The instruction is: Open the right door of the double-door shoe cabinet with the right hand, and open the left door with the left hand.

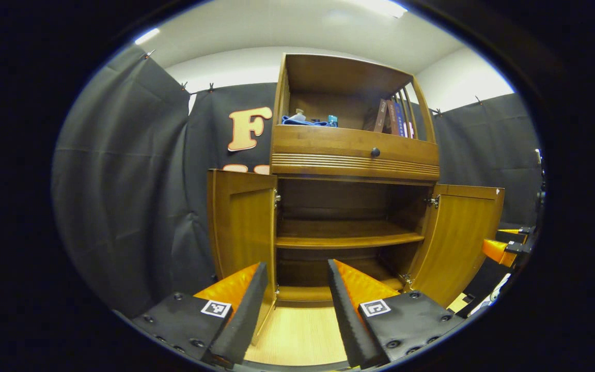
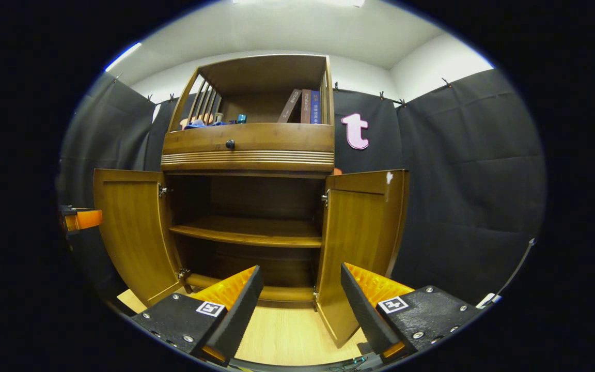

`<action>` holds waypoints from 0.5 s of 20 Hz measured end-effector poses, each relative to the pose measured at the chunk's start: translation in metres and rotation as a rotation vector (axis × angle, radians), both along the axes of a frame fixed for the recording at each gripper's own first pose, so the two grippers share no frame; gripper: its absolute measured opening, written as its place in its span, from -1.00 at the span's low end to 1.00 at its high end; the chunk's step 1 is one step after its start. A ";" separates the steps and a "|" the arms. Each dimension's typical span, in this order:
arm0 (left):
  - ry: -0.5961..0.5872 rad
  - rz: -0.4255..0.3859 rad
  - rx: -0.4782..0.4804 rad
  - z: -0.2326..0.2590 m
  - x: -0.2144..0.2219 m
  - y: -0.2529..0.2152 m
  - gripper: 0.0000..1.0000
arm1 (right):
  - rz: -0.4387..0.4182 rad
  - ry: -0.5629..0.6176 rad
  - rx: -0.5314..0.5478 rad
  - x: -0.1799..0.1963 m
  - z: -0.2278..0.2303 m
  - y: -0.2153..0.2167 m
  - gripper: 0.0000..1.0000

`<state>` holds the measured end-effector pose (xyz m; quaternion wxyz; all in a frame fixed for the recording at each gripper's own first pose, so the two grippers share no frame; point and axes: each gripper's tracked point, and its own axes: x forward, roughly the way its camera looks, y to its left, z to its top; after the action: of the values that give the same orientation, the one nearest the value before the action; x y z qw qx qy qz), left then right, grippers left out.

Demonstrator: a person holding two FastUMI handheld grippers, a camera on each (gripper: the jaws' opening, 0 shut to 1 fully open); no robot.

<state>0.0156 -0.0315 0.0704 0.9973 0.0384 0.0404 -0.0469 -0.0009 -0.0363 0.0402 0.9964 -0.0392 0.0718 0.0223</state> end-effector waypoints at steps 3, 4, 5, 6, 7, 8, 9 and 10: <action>-0.012 0.003 -0.002 0.006 0.002 -0.018 0.83 | 0.007 -0.003 0.007 0.013 0.020 -0.026 0.96; -0.016 0.023 -0.004 0.009 0.004 -0.020 0.96 | 0.012 -0.005 0.010 0.013 0.023 -0.031 0.96; -0.020 0.041 -0.009 0.011 0.005 -0.021 0.96 | 0.018 -0.007 0.011 0.013 0.025 -0.036 0.96; -0.025 0.055 -0.015 0.013 0.006 -0.023 0.96 | 0.025 -0.010 0.012 0.014 0.028 -0.040 0.96; -0.029 0.072 -0.018 0.013 0.006 -0.025 0.96 | 0.031 -0.011 0.012 0.015 0.029 -0.044 0.96; -0.032 0.085 -0.018 0.013 0.004 -0.025 0.96 | 0.039 -0.011 0.014 0.016 0.031 -0.047 0.85; -0.038 0.095 -0.014 0.014 0.003 -0.026 0.96 | 0.047 -0.011 0.015 0.017 0.031 -0.050 0.85; -0.042 0.106 -0.007 0.015 0.002 -0.026 0.96 | 0.054 -0.008 0.013 0.017 0.031 -0.053 0.85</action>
<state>0.0174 -0.0577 0.0852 0.9992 0.0336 0.0212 0.0068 0.0165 -0.0891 0.0715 0.9959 -0.0345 0.0667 0.0495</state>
